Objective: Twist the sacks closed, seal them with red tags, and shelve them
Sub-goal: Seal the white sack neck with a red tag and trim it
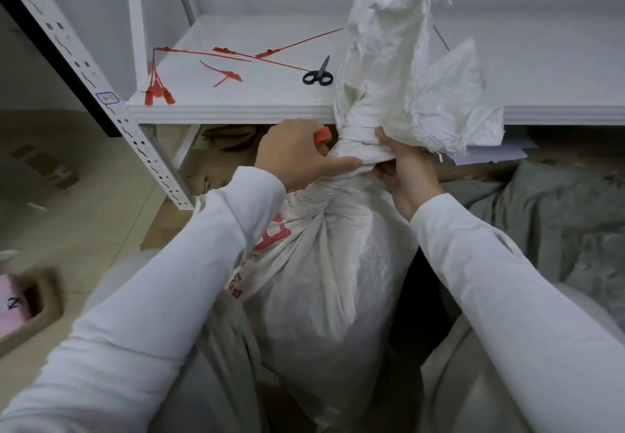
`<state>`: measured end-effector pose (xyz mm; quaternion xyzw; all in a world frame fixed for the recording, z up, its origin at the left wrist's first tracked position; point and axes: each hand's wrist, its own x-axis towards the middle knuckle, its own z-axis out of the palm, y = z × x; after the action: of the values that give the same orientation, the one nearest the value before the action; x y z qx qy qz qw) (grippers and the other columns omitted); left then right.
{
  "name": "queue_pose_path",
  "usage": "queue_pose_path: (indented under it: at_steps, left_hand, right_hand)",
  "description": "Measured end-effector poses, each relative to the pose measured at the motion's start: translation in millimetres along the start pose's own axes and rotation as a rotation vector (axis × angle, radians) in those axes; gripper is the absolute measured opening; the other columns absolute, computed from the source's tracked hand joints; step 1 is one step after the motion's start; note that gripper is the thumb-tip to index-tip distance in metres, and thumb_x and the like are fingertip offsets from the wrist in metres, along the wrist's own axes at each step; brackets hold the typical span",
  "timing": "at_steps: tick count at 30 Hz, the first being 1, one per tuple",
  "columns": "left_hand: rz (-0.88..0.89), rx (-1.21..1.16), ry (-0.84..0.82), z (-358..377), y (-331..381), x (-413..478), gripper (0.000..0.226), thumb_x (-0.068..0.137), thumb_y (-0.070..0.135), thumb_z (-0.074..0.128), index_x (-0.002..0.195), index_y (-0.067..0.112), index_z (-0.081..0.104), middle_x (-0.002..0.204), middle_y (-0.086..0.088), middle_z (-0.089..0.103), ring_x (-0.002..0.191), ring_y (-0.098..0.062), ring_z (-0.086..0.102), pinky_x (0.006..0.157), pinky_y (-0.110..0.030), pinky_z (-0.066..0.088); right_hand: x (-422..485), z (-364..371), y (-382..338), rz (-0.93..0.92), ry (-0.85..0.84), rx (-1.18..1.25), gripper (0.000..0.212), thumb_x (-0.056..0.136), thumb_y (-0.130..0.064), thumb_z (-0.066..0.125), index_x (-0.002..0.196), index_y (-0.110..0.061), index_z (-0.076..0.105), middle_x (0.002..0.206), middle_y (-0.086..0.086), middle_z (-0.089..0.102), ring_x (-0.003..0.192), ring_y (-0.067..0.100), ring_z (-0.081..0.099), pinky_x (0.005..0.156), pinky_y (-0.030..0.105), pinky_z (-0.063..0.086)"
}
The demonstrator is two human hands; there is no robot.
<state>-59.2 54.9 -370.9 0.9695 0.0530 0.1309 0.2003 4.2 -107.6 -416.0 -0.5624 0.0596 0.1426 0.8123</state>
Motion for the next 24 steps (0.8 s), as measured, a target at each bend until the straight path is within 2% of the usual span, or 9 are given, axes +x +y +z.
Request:
queue_pose_path:
  at_steps: [2, 5, 8, 12, 16, 18, 21, 22, 24]
  left_hand:
    - [0.008, 0.025, -0.070, 0.6, -7.2, 1.0, 0.065, 0.058, 0.074, 0.068, 0.084, 0.014, 0.067, 0.074, 0.004, 0.066, 0.071, -0.015, 0.060, 0.066, -0.036, 0.052]
    - [0.052, 0.088, -0.292, 6.2, -17.5, -4.4, 0.046, 0.065, 0.059, 0.075, 0.061, 0.022, 0.048, 0.061, 0.005, 0.049, 0.061, -0.017, 0.048, 0.052, -0.029, 0.034]
    - [0.034, 0.074, -0.385, 13.3, -22.0, -7.9, 0.038, 0.072, 0.046, 0.076, 0.060, 0.028, 0.044, 0.064, 0.009, 0.050, 0.062, -0.014, 0.048, 0.052, -0.026, 0.030]
    - [0.052, 0.091, -0.307, 17.4, -22.7, -6.8, 0.044, 0.072, 0.047, 0.075, 0.059, 0.021, 0.043, 0.062, 0.004, 0.050, 0.059, -0.016, 0.048, 0.051, -0.027, 0.029]
    - [0.076, 0.070, -0.263, 16.3, -20.8, -4.7, 0.041, 0.072, 0.047, 0.073, 0.061, 0.021, 0.044, 0.063, 0.005, 0.050, 0.063, -0.020, 0.050, 0.055, -0.028, 0.032]
    - [0.099, 0.037, -0.255, 5.7, -20.1, -1.9, 0.029, 0.073, 0.047, 0.073, 0.067, 0.026, 0.055, 0.064, 0.007, 0.054, 0.064, -0.016, 0.052, 0.057, -0.026, 0.035]
    - [-0.058, -0.422, -0.184, -19.4, -23.5, 2.3, 0.018, 0.077, 0.026, 0.069, 0.095, 0.023, 0.071, 0.085, 0.010, 0.068, 0.079, -0.002, 0.061, 0.070, -0.015, 0.043]
    - [-0.101, -0.616, -0.110, -27.1, -27.1, 4.6, 0.018, 0.078, 0.018, 0.064, 0.094, 0.021, 0.072, 0.089, 0.008, 0.069, 0.081, 0.000, 0.061, 0.072, -0.013, 0.044]
    - [-0.147, -0.832, 0.180, -40.4, -33.2, 10.1, 0.019, 0.075, 0.009, 0.054, 0.080, 0.019, 0.069, 0.086, 0.004, 0.068, 0.073, -0.002, 0.057, 0.066, -0.016, 0.042]
  right_hand:
    - [-0.5, 0.7, 7.6, 0.105, -0.013, 0.035, 0.038, 0.087, -0.026, 0.070, 0.120, -0.010, 0.063, 0.101, 0.008, 0.070, 0.083, 0.020, 0.068, 0.059, 0.028, 0.057]
    - [-6.2, 2.5, 22.6, 0.278, -0.080, 0.084, 0.020, 0.096, -0.025, 0.056, 0.111, -0.011, 0.062, 0.089, 0.007, 0.074, 0.079, 0.019, 0.071, 0.062, 0.028, 0.060]
    - [-9.7, 2.6, 32.7, 0.345, -0.059, 0.078, 0.027, 0.099, -0.026, 0.053, 0.119, -0.009, 0.059, 0.089, 0.009, 0.073, 0.075, 0.020, 0.072, 0.060, 0.029, 0.061]
    - [-7.7, 4.1, 29.1, 0.288, -0.020, -0.035, 0.040, 0.092, -0.038, 0.062, 0.124, -0.014, 0.059, 0.108, 0.011, 0.071, 0.087, 0.023, 0.072, 0.065, 0.030, 0.060]
    - [-8.2, 3.4, 20.2, 0.093, 0.014, -0.023, 0.037, 0.090, -0.028, 0.066, 0.123, -0.011, 0.062, 0.112, 0.010, 0.070, 0.098, 0.023, 0.071, 0.074, 0.033, 0.061]
    - [-5.3, 2.1, 14.9, -0.022, 0.033, -0.075, 0.042, 0.085, -0.029, 0.070, 0.122, -0.011, 0.063, 0.115, 0.008, 0.070, 0.102, 0.022, 0.069, 0.079, 0.036, 0.060]
    - [-4.4, 1.5, 10.0, -0.038, 0.028, -0.021, 0.048, 0.081, -0.025, 0.074, 0.124, -0.008, 0.062, 0.117, 0.011, 0.068, 0.104, 0.023, 0.068, 0.065, 0.025, 0.057]
    - [-3.9, 0.9, 10.3, -0.035, 0.019, -0.003, 0.048, 0.081, -0.024, 0.074, 0.125, -0.006, 0.061, 0.118, 0.012, 0.068, 0.104, 0.024, 0.068, 0.062, 0.023, 0.055]
    - [-3.1, 0.3, 11.1, -0.035, 0.004, 0.017, 0.052, 0.079, -0.024, 0.076, 0.125, -0.006, 0.061, 0.119, 0.013, 0.067, 0.106, 0.025, 0.067, 0.061, 0.022, 0.055]
